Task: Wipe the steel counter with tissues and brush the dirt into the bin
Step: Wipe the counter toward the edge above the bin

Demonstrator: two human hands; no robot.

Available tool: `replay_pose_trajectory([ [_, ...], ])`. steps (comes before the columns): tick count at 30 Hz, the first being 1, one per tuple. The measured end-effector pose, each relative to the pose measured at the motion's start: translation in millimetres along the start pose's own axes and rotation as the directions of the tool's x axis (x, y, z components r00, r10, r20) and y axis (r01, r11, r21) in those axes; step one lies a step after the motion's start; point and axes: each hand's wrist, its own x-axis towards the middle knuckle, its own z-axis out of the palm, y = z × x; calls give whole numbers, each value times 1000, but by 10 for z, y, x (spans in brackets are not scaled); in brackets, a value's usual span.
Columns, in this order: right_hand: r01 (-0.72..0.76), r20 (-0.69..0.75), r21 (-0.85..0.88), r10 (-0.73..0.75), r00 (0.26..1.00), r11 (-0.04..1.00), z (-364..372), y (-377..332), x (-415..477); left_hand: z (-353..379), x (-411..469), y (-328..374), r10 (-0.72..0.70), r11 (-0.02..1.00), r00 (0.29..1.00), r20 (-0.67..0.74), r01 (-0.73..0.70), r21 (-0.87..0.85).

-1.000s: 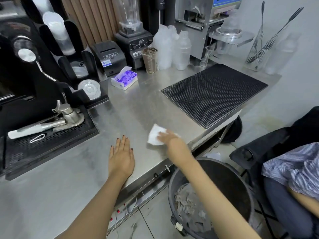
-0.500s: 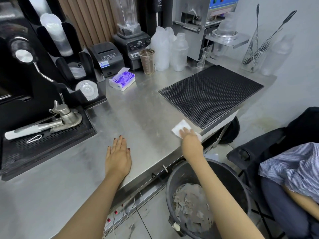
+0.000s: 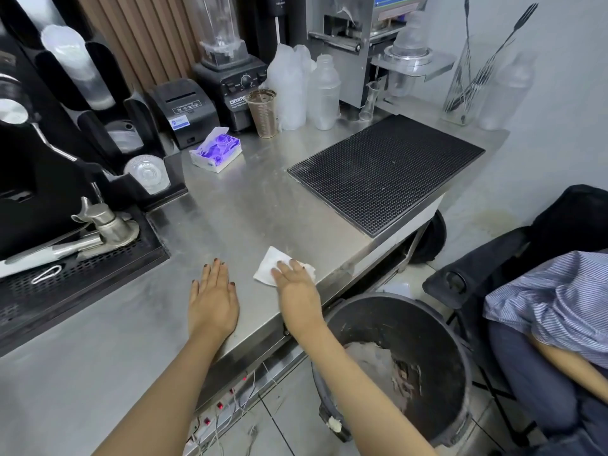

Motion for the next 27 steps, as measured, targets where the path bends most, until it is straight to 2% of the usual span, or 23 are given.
replay_pose_trajectory([
  [3, -124, -104, 51, 129, 986, 991, 9, 255, -56, 1, -4, -2, 5, 1000, 1000, -2, -5, 9],
  [5, -228, -173, 166, 256, 951, 959, -47, 425, -128, -5, -1, 4, 3, 1000, 1000, -7, -3, 13],
  [9, -332, -163, 422, 431, 887, 843, -128, 637, -189, -10, 4, 12, 2, 1000, 1000, -11, -2, 20],
  [14, -427, -149, 573, 601, 785, 700, -217, 888, -27, -8, -5, 15, 4, 1000, 1000, -7, -4, 20],
  [18, -480, -77, 719, 745, 663, 502, -290, 909, 26, -14, 3, 5, 6, 1000, 1000, -11, -6, 14],
  [21, -547, -93, 718, 839, 536, 430, -331, 772, -65, -9, -4, 5, 10, 1000, 1000, -13, -10, 6],
  [22, -549, -108, 705, 833, 543, 449, -317, 689, -119, -6, -6, 6, 11, 1000, 1000, -14, -11, 6],
  [24, -565, -100, 626, 774, 625, 537, -257, 416, -180, -3, 0, 2, 13, 1000, 1000, -19, -13, 11],
  [26, -485, -100, 634, 686, 720, 602, -164, 161, -174, -2, 12, 0, 12, 1000, 1000, -21, -12, 13],
  [27, -433, -70, 694, 652, 755, 575, -124, 90, -131, 0, 12, 2, 11, 1000, 1000, -20, -11, 13],
])
